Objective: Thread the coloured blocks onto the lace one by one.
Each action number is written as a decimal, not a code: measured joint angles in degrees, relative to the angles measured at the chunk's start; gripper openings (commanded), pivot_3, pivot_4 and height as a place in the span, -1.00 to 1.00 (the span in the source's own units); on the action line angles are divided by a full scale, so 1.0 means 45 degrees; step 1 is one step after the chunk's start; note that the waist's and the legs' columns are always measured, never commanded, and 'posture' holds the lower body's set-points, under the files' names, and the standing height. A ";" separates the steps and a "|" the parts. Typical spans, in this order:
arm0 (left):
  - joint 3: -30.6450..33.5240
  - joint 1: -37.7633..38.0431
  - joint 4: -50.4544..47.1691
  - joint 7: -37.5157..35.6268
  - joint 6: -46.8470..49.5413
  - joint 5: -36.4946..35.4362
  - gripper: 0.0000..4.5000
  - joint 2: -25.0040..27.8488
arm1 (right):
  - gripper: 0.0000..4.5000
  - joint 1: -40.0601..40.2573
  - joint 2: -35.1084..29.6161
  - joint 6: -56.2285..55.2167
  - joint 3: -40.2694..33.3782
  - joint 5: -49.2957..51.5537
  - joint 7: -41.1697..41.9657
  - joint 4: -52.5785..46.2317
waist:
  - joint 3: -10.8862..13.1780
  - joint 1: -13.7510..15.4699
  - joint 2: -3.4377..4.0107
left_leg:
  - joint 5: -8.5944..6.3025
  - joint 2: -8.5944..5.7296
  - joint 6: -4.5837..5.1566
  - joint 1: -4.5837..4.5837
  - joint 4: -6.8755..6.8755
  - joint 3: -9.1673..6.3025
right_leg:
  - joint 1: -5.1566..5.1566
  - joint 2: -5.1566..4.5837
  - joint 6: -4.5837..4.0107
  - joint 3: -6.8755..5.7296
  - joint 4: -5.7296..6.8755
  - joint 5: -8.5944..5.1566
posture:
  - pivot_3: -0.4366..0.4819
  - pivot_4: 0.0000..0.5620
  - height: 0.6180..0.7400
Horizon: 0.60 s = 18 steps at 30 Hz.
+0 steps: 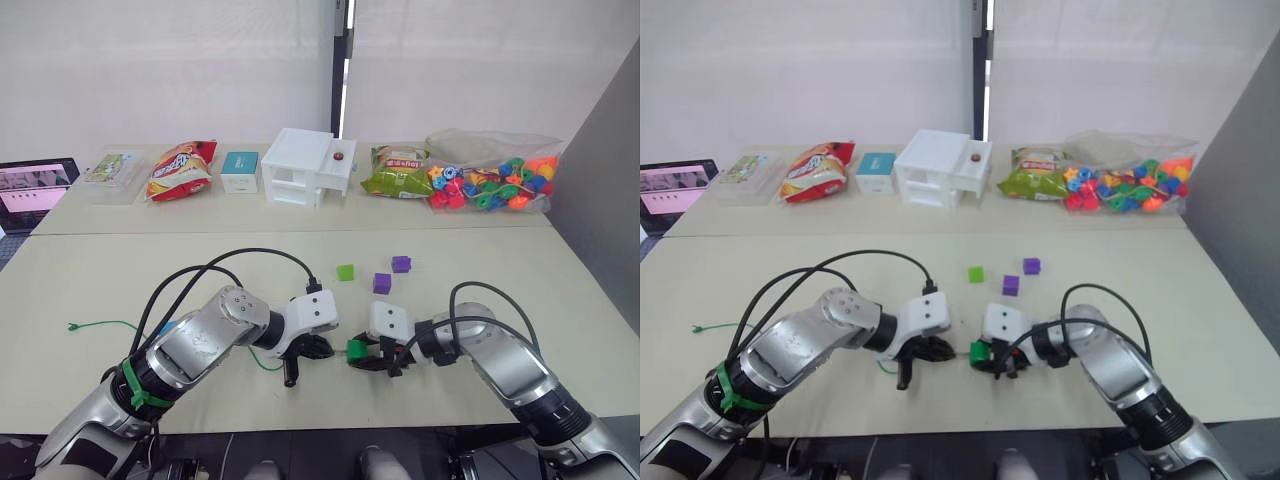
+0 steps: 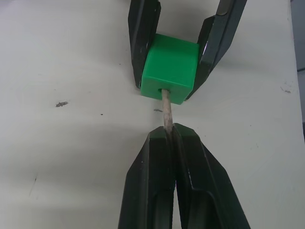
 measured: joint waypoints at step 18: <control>-0.0313 0.0607 0.2664 -0.0685 -0.4627 0.1565 -1.00 -0.1515 | -0.47 0.0327 -0.0175 0.0696 -0.0209 0.0187 -0.0276 -0.0578 | -0.0004 0.0091 -0.0001 | 0.0001 -0.0011 -0.0002 0.0005 0.0011 0.0000 | 0.0023 -0.0010 0.0001 0.0000 -0.0004 0.0000 | -0.05 -0.47 1.00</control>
